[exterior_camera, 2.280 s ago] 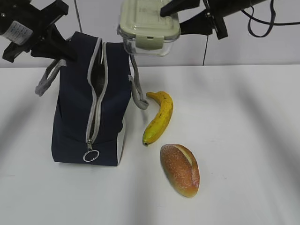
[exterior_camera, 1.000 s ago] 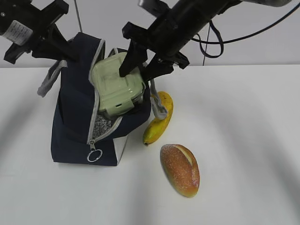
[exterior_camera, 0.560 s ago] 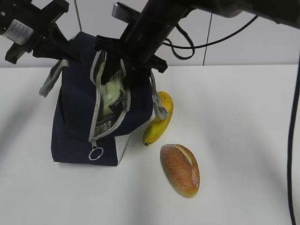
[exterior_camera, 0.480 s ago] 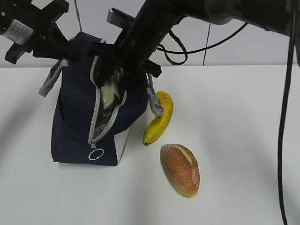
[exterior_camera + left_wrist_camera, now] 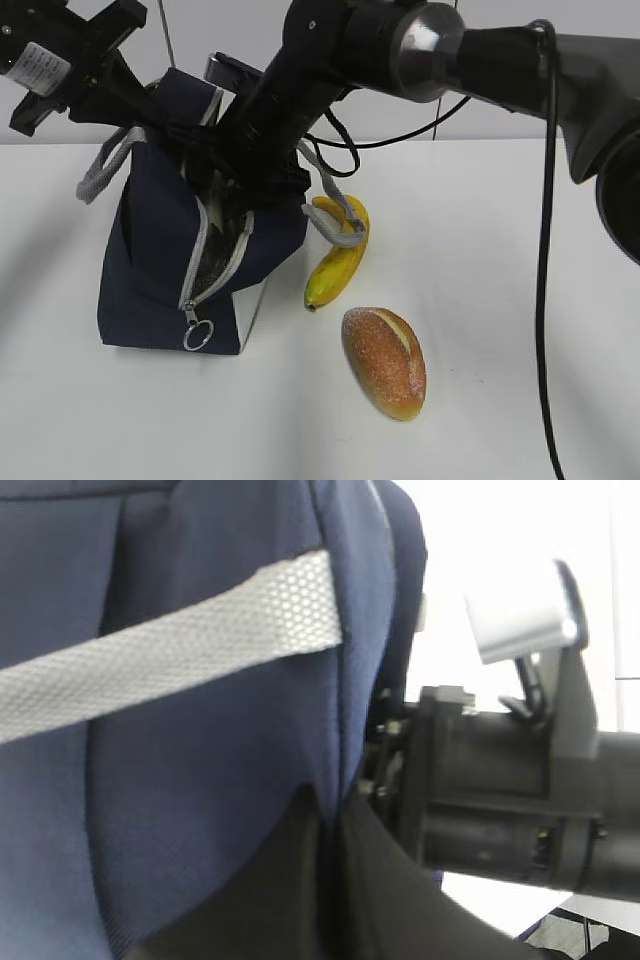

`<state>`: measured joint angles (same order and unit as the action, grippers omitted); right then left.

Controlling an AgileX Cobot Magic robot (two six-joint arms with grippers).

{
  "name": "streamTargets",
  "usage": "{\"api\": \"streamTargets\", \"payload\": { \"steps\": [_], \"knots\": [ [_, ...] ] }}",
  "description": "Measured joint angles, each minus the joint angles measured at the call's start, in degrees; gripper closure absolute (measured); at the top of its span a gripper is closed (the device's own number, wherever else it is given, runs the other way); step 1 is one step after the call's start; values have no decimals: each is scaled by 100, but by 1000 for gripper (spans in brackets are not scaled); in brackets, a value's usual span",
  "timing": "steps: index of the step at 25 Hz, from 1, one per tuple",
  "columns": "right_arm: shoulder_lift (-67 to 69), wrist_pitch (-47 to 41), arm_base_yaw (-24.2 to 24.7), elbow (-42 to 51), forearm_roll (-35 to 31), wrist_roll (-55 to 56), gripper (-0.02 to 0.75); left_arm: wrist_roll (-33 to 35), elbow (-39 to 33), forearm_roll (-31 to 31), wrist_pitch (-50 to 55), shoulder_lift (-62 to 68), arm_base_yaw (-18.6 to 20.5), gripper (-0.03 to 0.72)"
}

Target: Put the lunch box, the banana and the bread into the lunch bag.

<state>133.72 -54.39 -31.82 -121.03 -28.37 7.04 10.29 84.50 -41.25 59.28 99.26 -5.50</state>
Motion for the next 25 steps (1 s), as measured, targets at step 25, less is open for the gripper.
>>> {"api": "streamTargets", "payload": {
  "steps": [25],
  "knots": [
    [-57, -1669, 175, -1741, 1524, -386, 260, 11, 0, 22, 29, 7, 0, 691]
  ]
}}
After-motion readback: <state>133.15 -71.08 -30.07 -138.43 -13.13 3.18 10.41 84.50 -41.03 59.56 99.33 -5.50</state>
